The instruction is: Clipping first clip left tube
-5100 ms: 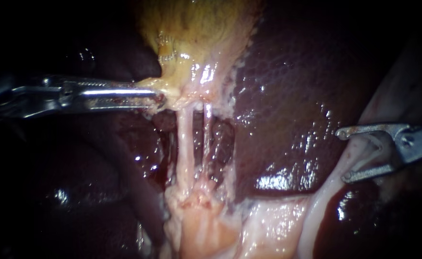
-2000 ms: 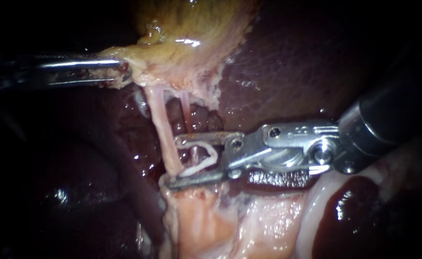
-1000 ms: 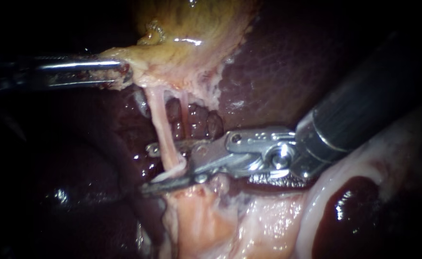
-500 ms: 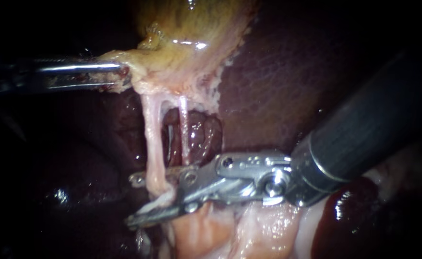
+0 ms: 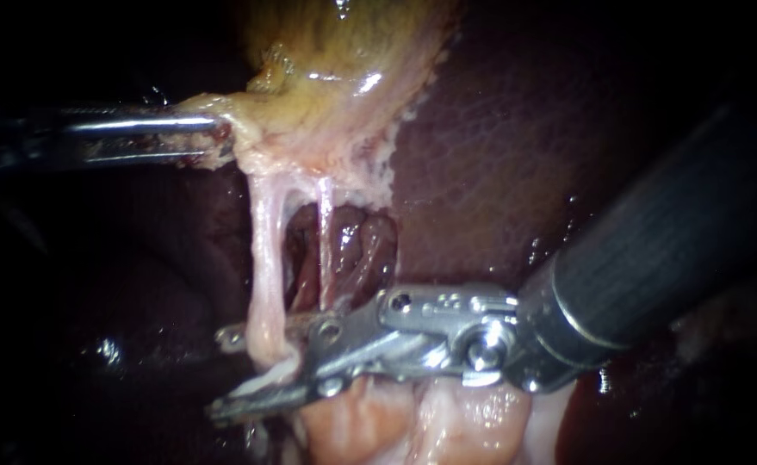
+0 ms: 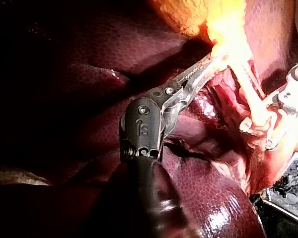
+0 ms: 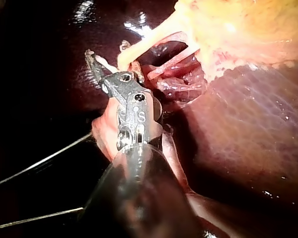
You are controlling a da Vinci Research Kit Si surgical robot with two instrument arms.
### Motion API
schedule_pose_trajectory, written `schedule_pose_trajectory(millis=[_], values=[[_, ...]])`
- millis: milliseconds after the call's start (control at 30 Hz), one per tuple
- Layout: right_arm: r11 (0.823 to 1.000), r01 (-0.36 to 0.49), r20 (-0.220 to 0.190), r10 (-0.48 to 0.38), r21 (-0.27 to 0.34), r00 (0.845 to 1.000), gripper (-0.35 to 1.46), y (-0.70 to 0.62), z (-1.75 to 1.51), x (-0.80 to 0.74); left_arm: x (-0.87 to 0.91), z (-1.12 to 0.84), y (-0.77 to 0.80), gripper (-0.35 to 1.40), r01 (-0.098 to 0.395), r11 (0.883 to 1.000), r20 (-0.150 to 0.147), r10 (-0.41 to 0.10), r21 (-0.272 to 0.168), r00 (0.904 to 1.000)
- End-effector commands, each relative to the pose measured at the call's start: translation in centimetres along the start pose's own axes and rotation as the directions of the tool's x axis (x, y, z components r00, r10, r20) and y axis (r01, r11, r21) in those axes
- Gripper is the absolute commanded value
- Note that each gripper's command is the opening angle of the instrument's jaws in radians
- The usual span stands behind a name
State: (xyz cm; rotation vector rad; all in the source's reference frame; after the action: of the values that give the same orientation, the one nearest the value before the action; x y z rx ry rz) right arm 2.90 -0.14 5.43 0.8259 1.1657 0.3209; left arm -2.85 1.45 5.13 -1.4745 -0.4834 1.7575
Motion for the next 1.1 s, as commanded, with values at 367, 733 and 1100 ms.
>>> schedule_pose_trajectory(millis=[367, 733, 1100], values=[[1.000, -0.005, -0.002, 0.005, -0.012, 1.000, 0.10, 0.07, -0.02, -0.03, 0.00, 0.00, 0.00, -0.35, 0.000, 1.000, 0.000, 0.000, 0.000, 1.0000], [0.998, -0.066, 0.013, 0.066, 0.008, 0.998, -0.35, 0.05, -0.08, -0.01, 0.00, 0.00, 0.00, -0.35, 0.000, 1.000, 0.000, 0.000, 0.000, 1.0000], [0.998, -0.054, 0.015, 0.053, 0.017, 0.998, -0.35, 0.09, -0.10, 0.00, 0.00, 0.00, 0.00, -0.35, 0.000, 1.000, 0.000, 0.000, 0.000, 1.0000]])
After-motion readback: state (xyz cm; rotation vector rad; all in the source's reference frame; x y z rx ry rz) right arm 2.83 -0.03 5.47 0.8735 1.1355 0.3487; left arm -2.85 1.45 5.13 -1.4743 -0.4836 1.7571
